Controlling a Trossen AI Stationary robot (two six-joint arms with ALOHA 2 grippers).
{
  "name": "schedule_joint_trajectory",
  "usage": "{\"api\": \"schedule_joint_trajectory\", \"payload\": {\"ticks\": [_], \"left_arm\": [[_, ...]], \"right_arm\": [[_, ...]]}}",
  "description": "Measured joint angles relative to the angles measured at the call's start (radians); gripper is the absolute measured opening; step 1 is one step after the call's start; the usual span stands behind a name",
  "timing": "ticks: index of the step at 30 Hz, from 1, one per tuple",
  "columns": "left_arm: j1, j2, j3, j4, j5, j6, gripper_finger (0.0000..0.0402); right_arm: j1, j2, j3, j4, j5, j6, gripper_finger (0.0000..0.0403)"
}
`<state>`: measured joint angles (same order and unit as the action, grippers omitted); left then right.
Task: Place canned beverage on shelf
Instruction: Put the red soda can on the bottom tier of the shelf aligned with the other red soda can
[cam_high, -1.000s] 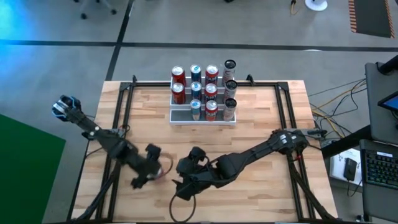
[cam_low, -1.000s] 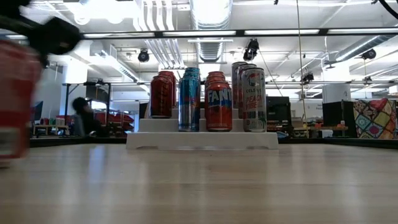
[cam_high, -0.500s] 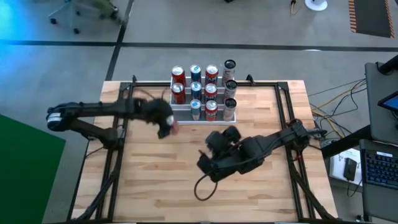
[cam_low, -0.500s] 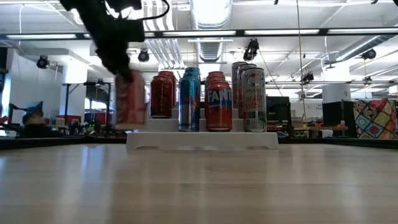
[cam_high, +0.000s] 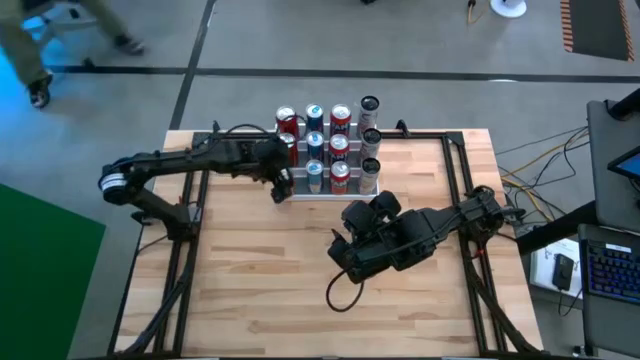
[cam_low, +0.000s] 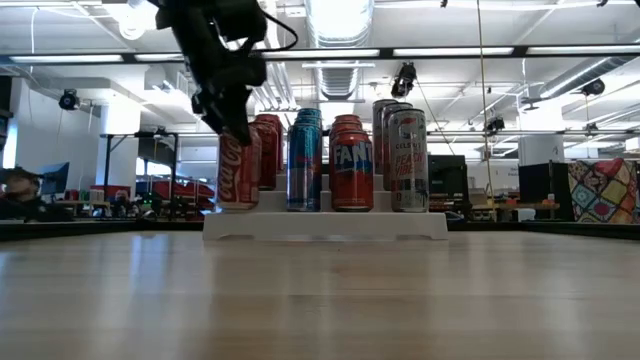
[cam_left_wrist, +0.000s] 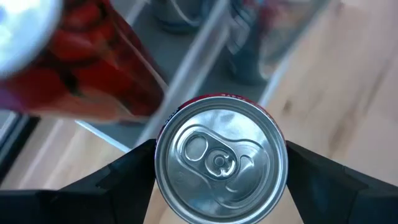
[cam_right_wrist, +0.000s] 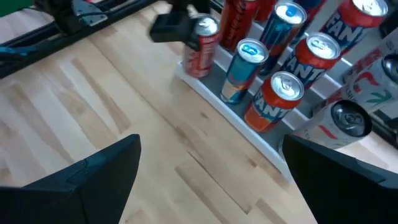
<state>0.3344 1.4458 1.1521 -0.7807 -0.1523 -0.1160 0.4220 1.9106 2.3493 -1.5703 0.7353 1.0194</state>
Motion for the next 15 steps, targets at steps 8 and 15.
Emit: {"api": "schedule_joint_trajectory", "payload": {"ticks": [8,15], "left_arm": [[0.007,0.047,0.078,0.012,-0.026,-0.066,0.0293],[0.011,0.045,0.061,-0.002,-0.042,-0.147,0.0297]], "right_arm": [[0.001,-0.082,-0.023,-0.001,0.000,-0.073,0.0382],[0.001,-0.191,-0.145,-0.002,-0.002,-0.060,0.0382]]}}
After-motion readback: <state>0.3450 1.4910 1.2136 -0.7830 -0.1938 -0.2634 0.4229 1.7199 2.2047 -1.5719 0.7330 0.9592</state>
